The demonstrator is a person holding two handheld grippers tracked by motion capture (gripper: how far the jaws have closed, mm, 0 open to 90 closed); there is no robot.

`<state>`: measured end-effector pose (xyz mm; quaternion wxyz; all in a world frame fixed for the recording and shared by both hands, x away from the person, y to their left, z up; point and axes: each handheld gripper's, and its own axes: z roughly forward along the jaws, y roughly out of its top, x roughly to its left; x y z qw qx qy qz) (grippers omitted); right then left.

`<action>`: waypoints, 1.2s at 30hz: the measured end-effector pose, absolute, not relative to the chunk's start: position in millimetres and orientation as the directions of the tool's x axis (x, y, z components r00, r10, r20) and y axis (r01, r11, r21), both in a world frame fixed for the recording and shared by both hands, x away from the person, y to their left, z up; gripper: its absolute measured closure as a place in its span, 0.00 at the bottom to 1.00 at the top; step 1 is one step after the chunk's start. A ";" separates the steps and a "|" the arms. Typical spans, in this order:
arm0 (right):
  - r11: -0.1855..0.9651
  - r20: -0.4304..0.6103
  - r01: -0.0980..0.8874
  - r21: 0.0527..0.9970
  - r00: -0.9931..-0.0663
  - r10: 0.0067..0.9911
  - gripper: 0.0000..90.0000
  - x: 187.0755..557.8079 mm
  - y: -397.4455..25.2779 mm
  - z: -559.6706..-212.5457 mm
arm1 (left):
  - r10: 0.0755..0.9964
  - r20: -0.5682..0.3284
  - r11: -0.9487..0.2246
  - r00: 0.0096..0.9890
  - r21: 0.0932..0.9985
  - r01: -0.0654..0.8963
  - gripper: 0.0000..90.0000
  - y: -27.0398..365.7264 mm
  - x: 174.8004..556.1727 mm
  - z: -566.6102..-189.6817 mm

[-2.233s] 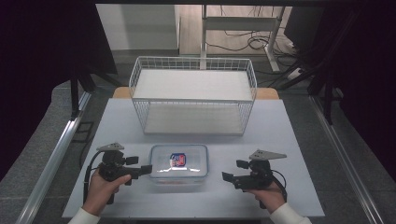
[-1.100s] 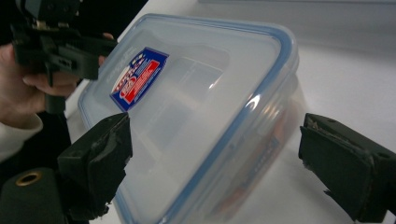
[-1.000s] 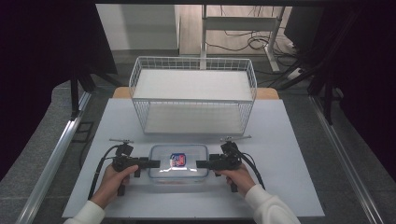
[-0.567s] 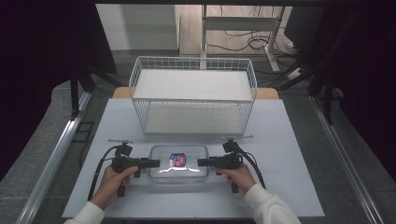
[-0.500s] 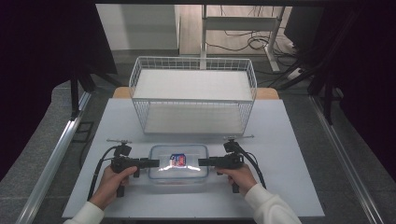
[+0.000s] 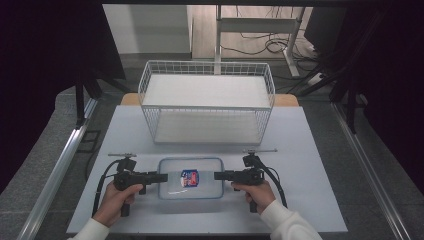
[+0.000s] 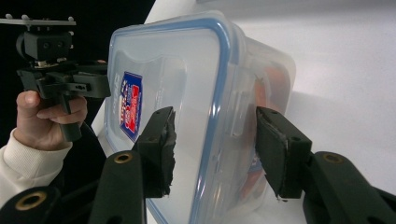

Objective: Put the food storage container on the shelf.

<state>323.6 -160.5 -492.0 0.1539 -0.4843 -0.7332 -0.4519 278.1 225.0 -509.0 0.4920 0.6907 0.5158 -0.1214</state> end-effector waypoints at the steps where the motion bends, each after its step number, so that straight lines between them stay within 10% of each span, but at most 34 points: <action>1: 0.122 0.663 0.849 0.514 -0.483 0.573 0.55 322.4 -160.5 -491.2 | 0.594 -0.674 0.016 0.439 0.556 0.831 0.50 224.8 277.6 -508.5; 36: 0.071 0.649 0.826 0.559 -0.489 0.583 0.56 319.5 -171.6 -473.2 | 0.580 -0.656 -0.003 0.483 0.591 0.806 0.54 217.1 285.1 -489.1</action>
